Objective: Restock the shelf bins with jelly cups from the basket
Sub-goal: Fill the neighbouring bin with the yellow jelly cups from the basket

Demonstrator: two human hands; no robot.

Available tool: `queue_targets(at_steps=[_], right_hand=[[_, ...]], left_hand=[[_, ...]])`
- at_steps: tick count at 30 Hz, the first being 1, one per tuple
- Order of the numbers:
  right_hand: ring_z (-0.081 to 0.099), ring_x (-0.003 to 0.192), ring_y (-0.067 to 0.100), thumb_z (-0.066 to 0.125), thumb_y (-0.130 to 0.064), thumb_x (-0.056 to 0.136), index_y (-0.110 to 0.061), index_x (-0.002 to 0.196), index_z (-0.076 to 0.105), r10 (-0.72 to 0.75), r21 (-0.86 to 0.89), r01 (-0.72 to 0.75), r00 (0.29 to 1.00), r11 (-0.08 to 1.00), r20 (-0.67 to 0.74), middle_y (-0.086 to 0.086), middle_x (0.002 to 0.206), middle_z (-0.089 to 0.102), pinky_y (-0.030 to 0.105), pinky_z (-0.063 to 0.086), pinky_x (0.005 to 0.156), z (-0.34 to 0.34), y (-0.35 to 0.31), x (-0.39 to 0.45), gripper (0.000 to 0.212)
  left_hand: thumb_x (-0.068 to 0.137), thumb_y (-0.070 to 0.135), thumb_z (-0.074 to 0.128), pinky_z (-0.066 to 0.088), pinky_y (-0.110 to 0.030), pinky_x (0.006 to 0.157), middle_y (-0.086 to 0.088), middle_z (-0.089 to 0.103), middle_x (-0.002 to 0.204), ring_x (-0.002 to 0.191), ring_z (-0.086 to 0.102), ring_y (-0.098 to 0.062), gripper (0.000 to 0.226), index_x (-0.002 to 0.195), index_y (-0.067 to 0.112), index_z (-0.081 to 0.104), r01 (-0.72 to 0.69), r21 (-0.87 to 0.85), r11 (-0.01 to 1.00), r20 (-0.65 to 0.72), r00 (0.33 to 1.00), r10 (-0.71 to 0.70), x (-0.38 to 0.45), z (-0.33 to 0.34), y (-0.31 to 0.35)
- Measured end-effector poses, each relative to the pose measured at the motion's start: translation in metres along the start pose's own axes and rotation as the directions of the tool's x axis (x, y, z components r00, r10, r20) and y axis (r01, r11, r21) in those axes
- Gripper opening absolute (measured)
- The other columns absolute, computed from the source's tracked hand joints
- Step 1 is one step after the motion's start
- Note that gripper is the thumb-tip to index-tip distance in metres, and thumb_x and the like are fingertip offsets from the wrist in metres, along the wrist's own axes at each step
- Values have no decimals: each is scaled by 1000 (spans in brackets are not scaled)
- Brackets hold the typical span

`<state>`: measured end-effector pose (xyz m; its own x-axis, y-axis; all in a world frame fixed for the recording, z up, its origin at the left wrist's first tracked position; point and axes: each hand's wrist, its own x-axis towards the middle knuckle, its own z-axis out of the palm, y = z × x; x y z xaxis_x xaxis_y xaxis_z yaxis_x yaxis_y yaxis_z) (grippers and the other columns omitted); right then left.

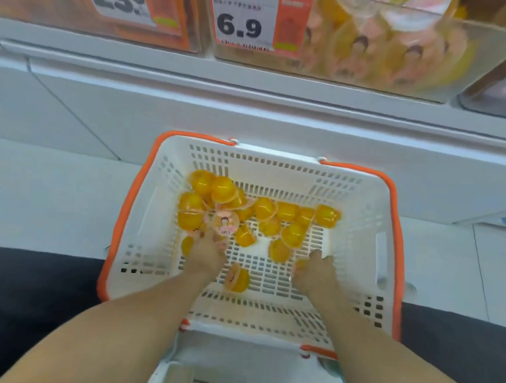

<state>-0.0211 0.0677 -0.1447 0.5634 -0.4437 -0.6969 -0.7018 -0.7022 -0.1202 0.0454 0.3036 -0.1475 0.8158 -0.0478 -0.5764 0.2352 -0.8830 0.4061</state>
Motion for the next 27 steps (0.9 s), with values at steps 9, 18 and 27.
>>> queue_targets(at_steps=[9, 18, 27], right_hand=[[55, 116, 27, 84, -23, 75, -33, 145, 32, -173, 112, 175, 985, 978, -25, 6, 143, 27, 35, 50, 98, 33, 13, 4, 87], [72, 87, 24, 75, -37, 81, -21, 118, 56, 71, 588, -349, 894, 729, 443, -1, 93, 61, 34, 60, 72, -4, -33, -17, 45], [68, 79, 26, 63, -52, 84, -10, 108, 63, -632, 943, -302, 705, 141, 320, 18, 106, 70, 34, 49, 69, -106, -103, -75, 48]], left_hand=[[91, 15, 68, 50, -30, 55, -2, 55, 74, 68, 63, -19, 26, 76, 17, 48, 213, -290, 933, 150, 973, -175, 6, -5, -7], [59, 36, 92, 47, -30, 65, -10, 68, 95, 71, 59, -19, 75, 124, 15, 61, 513, -777, 366, 596, 787, 161, -18, -71, -7], [60, 18, 73, 51, -28, 45, -20, 68, 88, 67, 67, -33, 37, 91, 0, 67, 412, -855, 314, 510, 774, 374, -45, -162, 70]])
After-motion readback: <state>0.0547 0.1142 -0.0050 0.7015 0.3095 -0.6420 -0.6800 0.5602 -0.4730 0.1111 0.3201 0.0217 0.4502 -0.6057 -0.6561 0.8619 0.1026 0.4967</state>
